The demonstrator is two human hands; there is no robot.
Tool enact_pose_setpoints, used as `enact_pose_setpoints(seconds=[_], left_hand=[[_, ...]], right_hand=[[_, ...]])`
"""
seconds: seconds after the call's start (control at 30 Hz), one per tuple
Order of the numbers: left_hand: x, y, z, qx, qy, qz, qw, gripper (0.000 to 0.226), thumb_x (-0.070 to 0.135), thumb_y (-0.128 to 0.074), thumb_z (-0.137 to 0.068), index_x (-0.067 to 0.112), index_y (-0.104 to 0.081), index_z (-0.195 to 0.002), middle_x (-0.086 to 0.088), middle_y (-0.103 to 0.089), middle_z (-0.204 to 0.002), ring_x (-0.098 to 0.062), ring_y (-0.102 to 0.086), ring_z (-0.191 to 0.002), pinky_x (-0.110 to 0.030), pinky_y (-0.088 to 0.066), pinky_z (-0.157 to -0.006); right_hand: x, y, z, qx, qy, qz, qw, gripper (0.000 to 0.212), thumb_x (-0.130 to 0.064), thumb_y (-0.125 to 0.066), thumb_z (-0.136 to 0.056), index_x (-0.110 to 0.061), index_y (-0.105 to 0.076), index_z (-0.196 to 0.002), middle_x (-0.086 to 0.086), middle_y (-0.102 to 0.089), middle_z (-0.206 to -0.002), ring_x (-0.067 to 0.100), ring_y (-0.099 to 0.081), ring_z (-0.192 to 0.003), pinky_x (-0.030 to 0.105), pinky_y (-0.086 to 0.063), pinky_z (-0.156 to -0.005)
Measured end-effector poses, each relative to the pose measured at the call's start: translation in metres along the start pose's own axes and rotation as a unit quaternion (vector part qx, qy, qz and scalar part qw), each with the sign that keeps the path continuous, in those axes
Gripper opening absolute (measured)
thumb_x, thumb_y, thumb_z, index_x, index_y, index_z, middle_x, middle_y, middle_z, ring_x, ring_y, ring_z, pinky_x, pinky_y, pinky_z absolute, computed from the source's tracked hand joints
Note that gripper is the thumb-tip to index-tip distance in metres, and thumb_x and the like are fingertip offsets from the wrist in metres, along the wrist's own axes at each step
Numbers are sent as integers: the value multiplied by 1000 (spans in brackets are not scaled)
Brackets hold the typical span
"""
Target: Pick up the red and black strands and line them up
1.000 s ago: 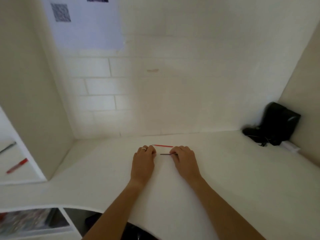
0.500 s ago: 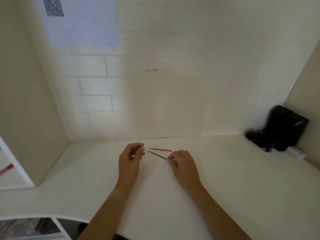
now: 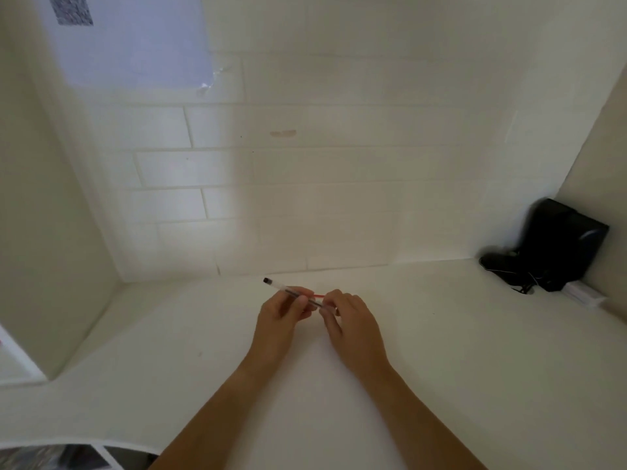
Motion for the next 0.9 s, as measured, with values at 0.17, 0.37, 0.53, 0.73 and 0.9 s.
enact_pose_setpoints(seconds=[0.17, 0.37, 0.53, 0.73, 0.9], left_hand=[[-8, 5, -1, -9, 42, 116, 992, 19, 7, -51, -103, -7, -63, -105, -33, -66, -114, -35, -70, -110, -31, -56, -93], [-14, 7, -1, 19, 69, 164, 984, 20, 3, -48, -104, -12, -61, -106, -36, -65, -116, -36, -71, -109, -29, -58, -90], [-12, 7, 1, 37, 68, 172, 982, 20, 4, -49, -103, -7, -65, -100, -28, -71, -105, -35, -72, -105, -29, -59, -87], [-10, 6, 3, 49, 74, 163, 983, 21, 6, -50, -103, -11, -63, -102, -18, -75, -95, -32, -74, -101, -27, -59, -84], [-11, 15, 1, 118, 102, 199, 968, 26, 12, -49, -105, -11, -60, -102, -16, -76, -84, -31, -76, -97, -25, -61, -80]], right_hand=[[0, -9, -2, -34, 10, -22, 999, 15, -34, -49, -102, -21, -56, -103, -6, -63, -89, 11, -52, -78, 24, -39, -65], [-4, -10, -1, -36, 16, -28, 999, 17, -32, -48, -103, -16, -55, -101, -4, -61, -89, 10, -46, -77, 21, -32, -67], [-8, -8, -1, -43, 20, -40, 998, 17, -30, -47, -103, -16, -52, -94, -5, -56, -83, 10, -44, -74, 15, -31, -61], [-9, -7, 1, -35, 23, -36, 998, 17, -28, -47, -103, -15, -53, -94, -8, -51, -82, 11, -43, -74, 15, -31, -61], [-9, -4, 3, -8, 22, -7, 1000, 4, -16, -55, -100, -13, -55, -97, -2, -57, -87, 16, -48, -79, 18, -33, -67]])
Point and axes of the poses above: each hand's wrist, its own z-axis away from the middle knuckle, its own y-axis out of the back of the hand, x = y × z, the point moved 5 cm from there along -z, towards the middle knuckle
